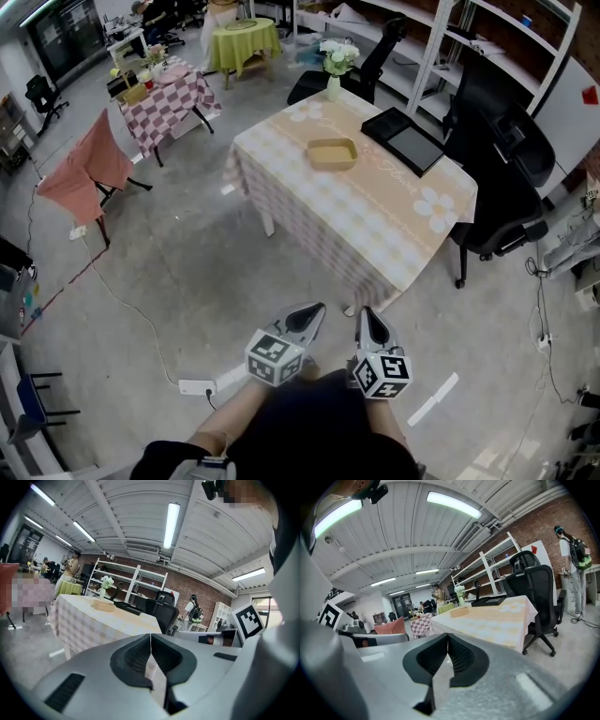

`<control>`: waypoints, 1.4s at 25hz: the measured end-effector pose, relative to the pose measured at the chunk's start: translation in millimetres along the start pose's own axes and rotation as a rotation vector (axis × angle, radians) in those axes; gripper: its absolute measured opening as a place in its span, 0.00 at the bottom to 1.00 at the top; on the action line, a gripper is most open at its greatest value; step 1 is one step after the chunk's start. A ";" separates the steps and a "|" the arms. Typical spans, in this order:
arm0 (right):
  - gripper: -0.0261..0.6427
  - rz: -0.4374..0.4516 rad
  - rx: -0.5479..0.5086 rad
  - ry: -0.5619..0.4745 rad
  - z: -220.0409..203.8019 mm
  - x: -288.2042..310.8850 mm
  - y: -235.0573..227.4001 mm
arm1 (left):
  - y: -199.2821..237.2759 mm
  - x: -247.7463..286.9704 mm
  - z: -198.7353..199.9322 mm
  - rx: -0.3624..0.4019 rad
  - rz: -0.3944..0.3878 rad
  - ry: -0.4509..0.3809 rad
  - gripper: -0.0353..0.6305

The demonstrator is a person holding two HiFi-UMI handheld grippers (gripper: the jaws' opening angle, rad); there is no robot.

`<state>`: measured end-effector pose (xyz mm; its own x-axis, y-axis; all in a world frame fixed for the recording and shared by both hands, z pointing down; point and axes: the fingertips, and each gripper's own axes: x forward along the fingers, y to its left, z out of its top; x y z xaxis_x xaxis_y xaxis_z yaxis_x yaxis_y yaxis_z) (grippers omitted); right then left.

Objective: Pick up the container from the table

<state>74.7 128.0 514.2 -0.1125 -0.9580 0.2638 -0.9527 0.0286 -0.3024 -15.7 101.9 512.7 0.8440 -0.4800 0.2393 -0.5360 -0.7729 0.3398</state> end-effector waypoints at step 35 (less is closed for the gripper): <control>0.05 0.063 -0.015 0.035 31.7 93.6 -18.2 | 67.8 44.7 30.7 -0.029 0.097 -0.017 0.07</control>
<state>90.4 28.7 515.3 -0.1816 -0.9436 0.2770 -0.9476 0.0925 -0.3059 -13.6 15.4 518.5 0.7881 -0.5593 0.2572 -0.6155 -0.7101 0.3419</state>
